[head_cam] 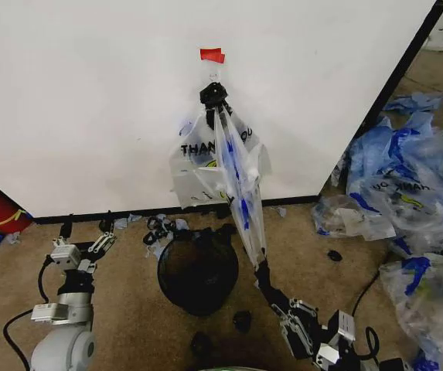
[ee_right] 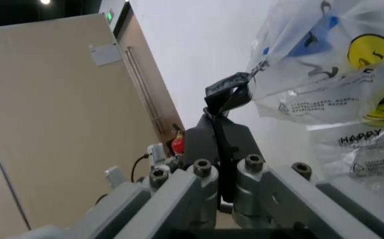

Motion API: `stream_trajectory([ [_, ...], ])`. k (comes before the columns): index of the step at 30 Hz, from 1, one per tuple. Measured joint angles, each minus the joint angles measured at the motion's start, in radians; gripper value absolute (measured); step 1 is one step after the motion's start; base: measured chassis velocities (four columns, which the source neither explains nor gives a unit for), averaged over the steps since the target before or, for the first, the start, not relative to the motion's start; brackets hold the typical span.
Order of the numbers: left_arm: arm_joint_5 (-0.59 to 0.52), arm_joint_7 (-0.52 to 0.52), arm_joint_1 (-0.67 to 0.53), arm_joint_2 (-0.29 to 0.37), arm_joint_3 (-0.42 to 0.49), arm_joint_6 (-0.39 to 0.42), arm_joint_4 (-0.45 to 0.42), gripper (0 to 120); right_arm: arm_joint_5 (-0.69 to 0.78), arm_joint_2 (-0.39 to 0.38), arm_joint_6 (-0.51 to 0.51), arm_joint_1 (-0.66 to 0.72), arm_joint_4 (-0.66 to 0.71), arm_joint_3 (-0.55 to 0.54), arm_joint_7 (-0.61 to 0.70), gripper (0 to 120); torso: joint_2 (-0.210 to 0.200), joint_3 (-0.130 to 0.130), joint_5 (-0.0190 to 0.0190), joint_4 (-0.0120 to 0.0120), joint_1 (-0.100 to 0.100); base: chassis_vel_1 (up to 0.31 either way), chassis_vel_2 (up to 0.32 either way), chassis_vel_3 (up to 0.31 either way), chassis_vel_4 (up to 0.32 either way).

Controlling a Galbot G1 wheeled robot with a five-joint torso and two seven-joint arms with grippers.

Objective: Pick up the garbage bag from the wall and place it over the trash bin.

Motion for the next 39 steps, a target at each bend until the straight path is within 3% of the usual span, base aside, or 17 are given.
stream_trajectory([
  [29,-0.012,-0.003,-0.026,0.017,0.013,-0.010,0.042,97,-0.041,0.037,0.001,-0.138,-0.028,0.029,-0.074,0,0.000,0.000,0.0000,0.0000,0.000,0.000,0.000,0.000,0.000],
  [39,-0.010,-0.006,-0.032,0.018,0.026,-0.004,0.042,97,-0.022,0.042,-0.003,0.047,-0.060,-0.002,0.026,0,0.000,0.000,-0.0001,0.0002,0.000,0.000,0.000,0.000,0.000],
])
